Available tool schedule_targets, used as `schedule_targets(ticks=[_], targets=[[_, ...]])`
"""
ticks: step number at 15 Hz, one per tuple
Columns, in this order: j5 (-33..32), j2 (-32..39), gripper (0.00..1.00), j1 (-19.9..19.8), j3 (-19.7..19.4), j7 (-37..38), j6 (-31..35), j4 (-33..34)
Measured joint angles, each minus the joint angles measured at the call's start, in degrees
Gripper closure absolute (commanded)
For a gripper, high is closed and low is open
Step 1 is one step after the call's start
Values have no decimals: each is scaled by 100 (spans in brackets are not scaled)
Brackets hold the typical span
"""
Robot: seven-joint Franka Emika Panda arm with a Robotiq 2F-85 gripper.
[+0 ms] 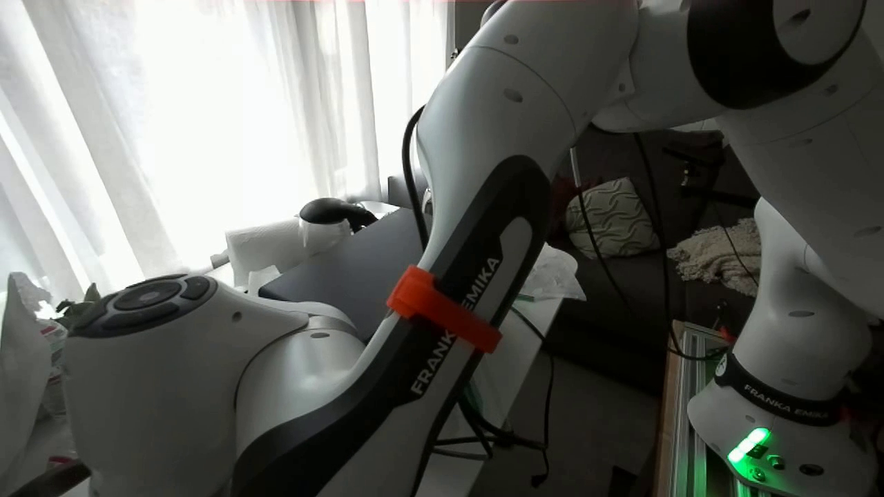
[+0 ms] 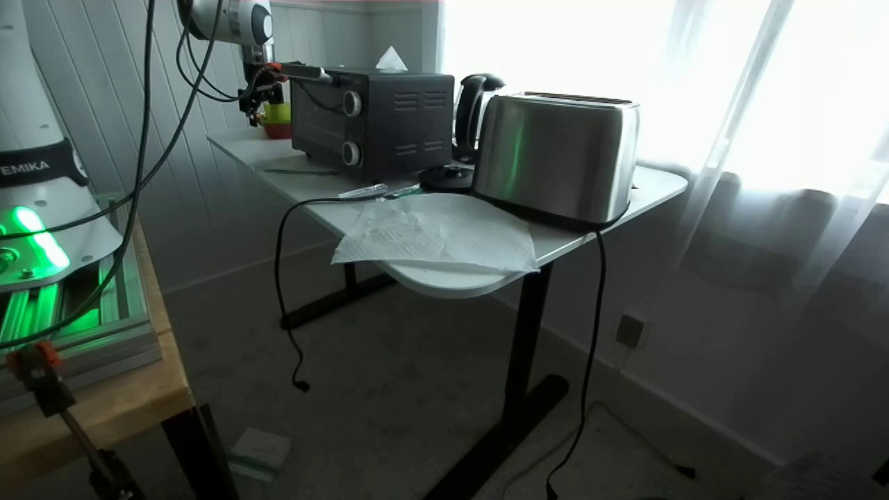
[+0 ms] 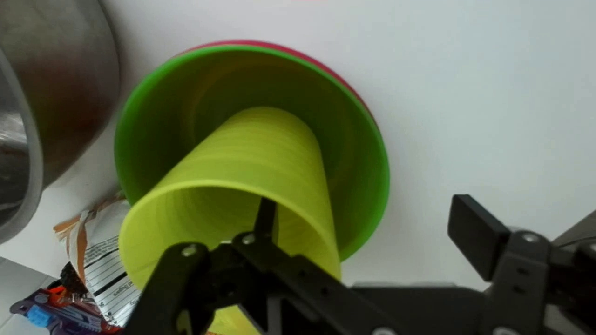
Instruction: Put the green bowl inside the red bowl and yellow cup in the green bowl and then lift them and put the on the microwave
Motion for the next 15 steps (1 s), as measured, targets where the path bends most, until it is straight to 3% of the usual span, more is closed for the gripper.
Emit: schedule_targets(ticks=[1, 10, 15], targets=[[0, 43, 34, 15, -11, 0, 0, 38], [19, 180, 98, 11, -32, 0, 12, 167], [22, 101, 98, -49, -38, 30, 71, 144]])
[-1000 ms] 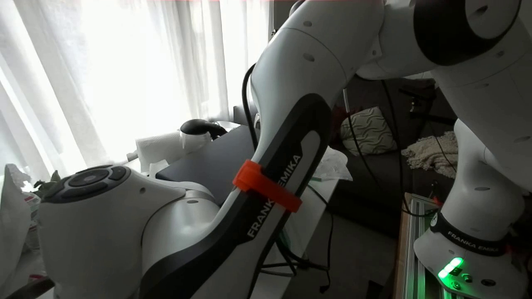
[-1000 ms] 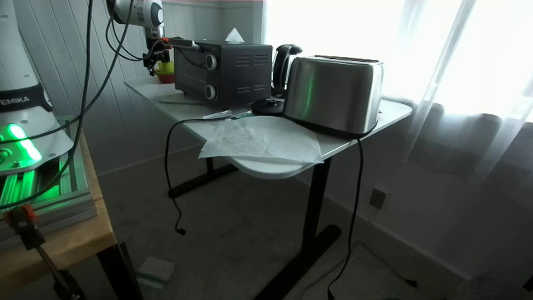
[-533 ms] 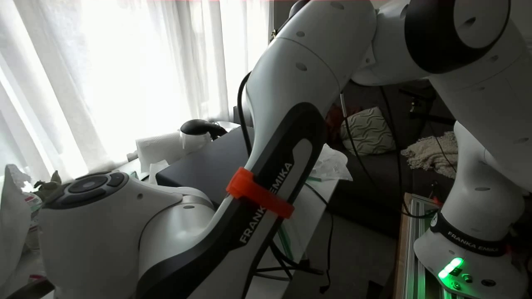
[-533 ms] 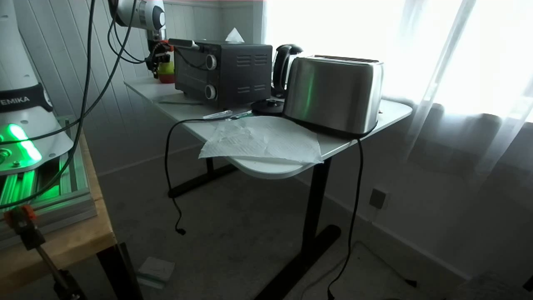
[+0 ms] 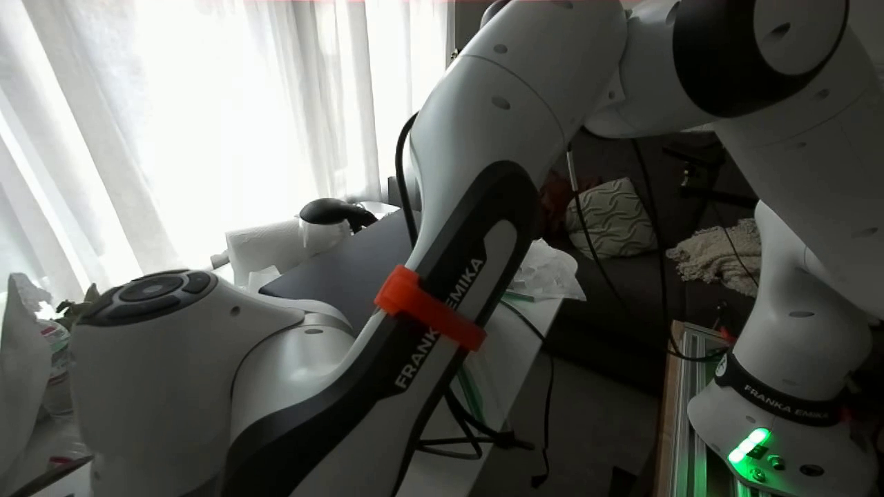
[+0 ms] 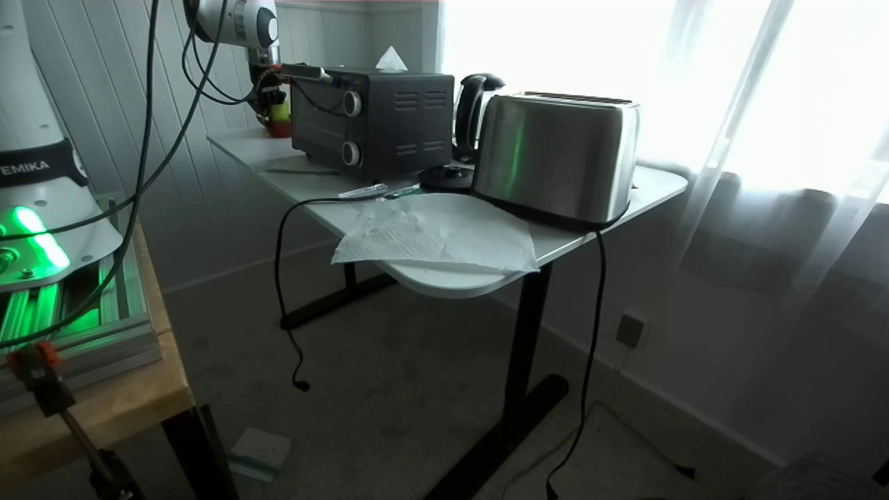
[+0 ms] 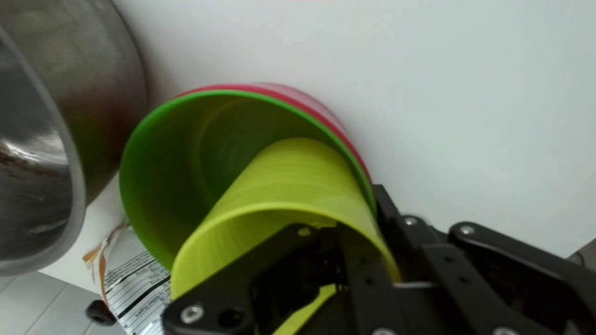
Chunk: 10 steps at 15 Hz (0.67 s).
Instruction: Put the green bowl inside the red bowl and yellow cup in the green bowl and then lift them and put the on the microwave
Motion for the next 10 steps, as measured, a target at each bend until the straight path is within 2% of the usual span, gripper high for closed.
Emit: schedule_targets(ticks=[4, 10], targets=[[10, -407, 98, -144, -19, 155, 12, -269], [15, -1608, 98, -366, -144, 652, 8, -1084]])
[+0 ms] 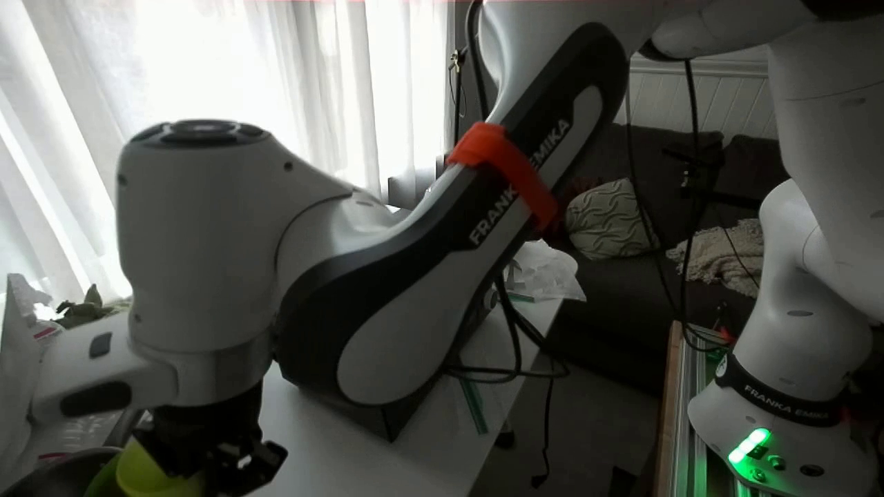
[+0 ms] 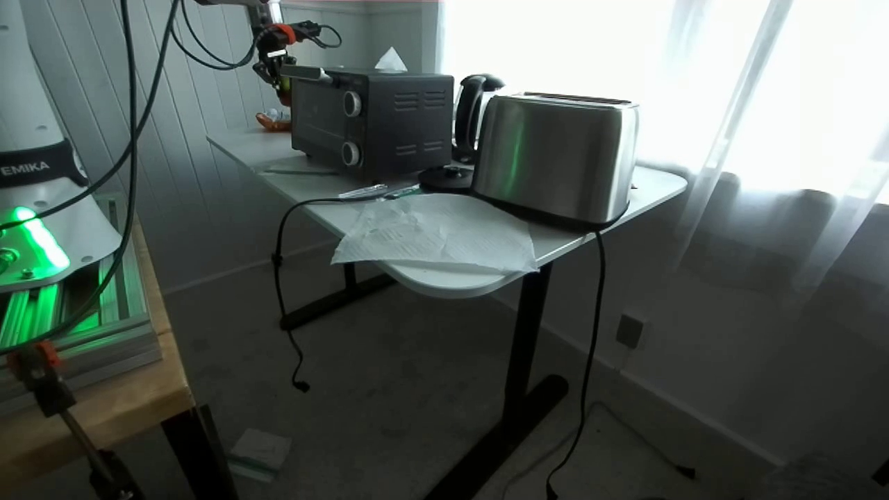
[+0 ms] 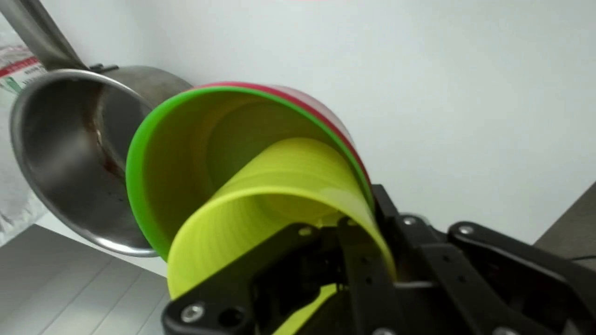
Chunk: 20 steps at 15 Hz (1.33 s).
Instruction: Put the green bowl inside the red bowl and yellow cup in the green bowl and then lift them and put the on the microwave
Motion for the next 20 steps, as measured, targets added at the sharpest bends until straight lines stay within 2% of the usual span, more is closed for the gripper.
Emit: schedule_targets(ticks=[8, 14, 20], targets=[[3, -1690, 98, -157, -221, 912, -180, -1073], [0, -2681, 98, -167, -485, 2431, -603, -1677], [3, -3279, 98, -179, -648, 3747, -1142, -2053]])
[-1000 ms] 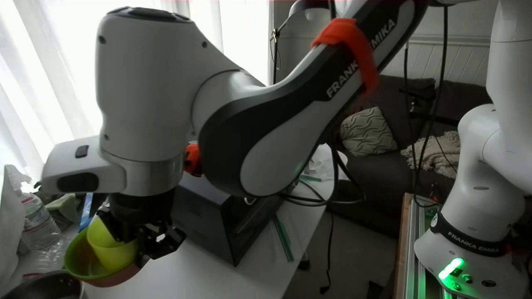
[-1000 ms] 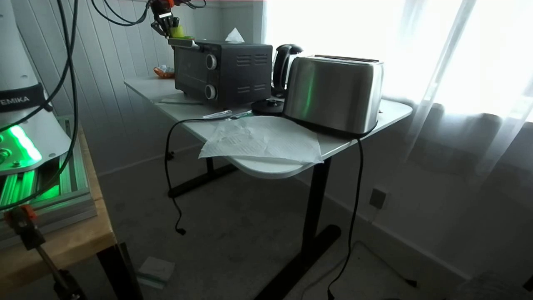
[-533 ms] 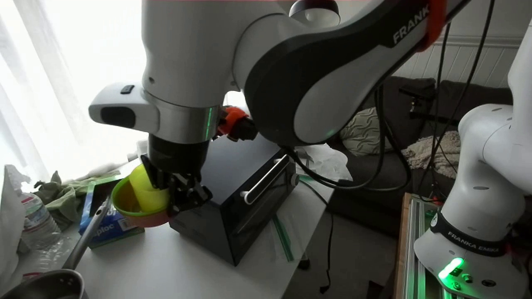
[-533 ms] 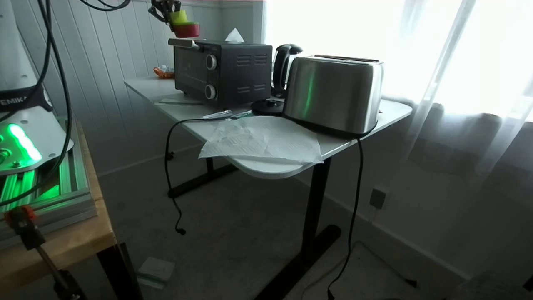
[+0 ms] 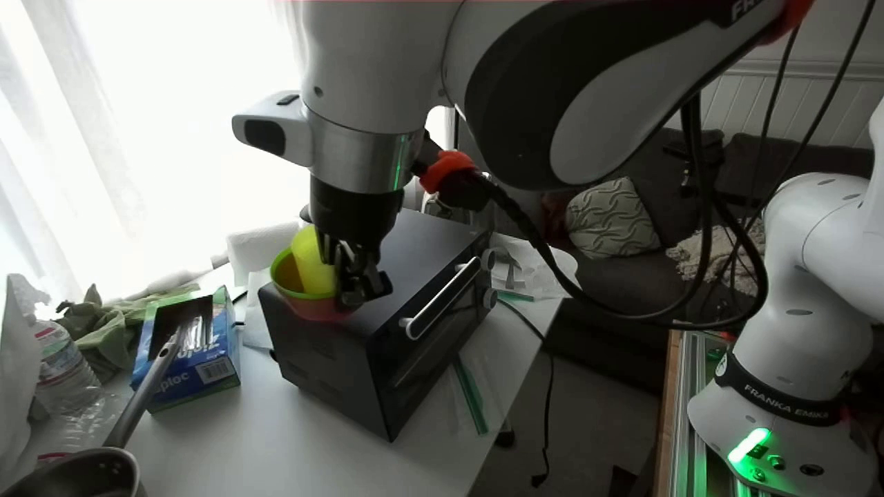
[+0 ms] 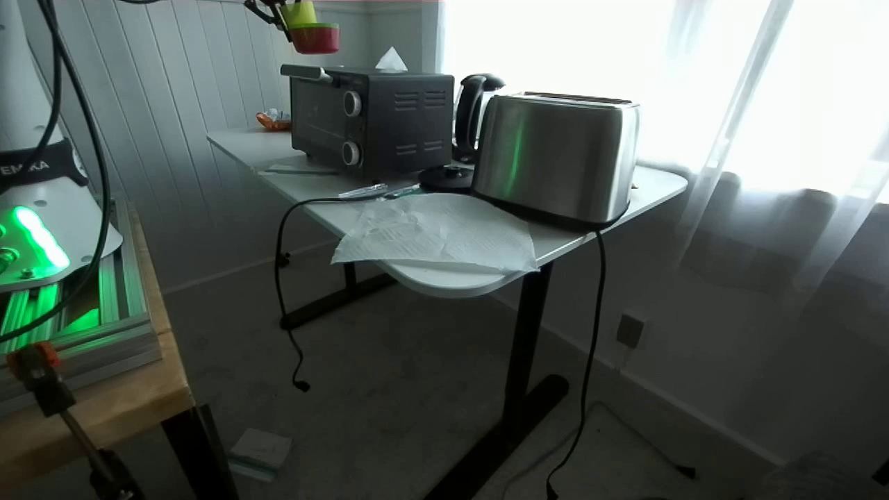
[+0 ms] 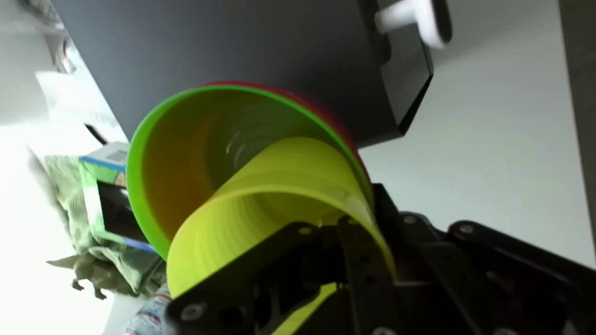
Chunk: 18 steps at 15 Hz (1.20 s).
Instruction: Put the green bowl inside the red bowl and yellow cup in the green bowl and then lift them and put the on the microwave
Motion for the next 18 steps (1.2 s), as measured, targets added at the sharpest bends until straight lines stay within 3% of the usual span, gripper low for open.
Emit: schedule_targets(ticks=[5, 7, 16, 18], targets=[[38, -45, 98, -108, -129, 890, -520, -93], [38, -45, 64, -165, -178, 1122, -517, -122], [37, -449, 4, -246, -242, 1772, -371, -215], [37, -815, 0, -245, -231, 1866, -654, -275]])
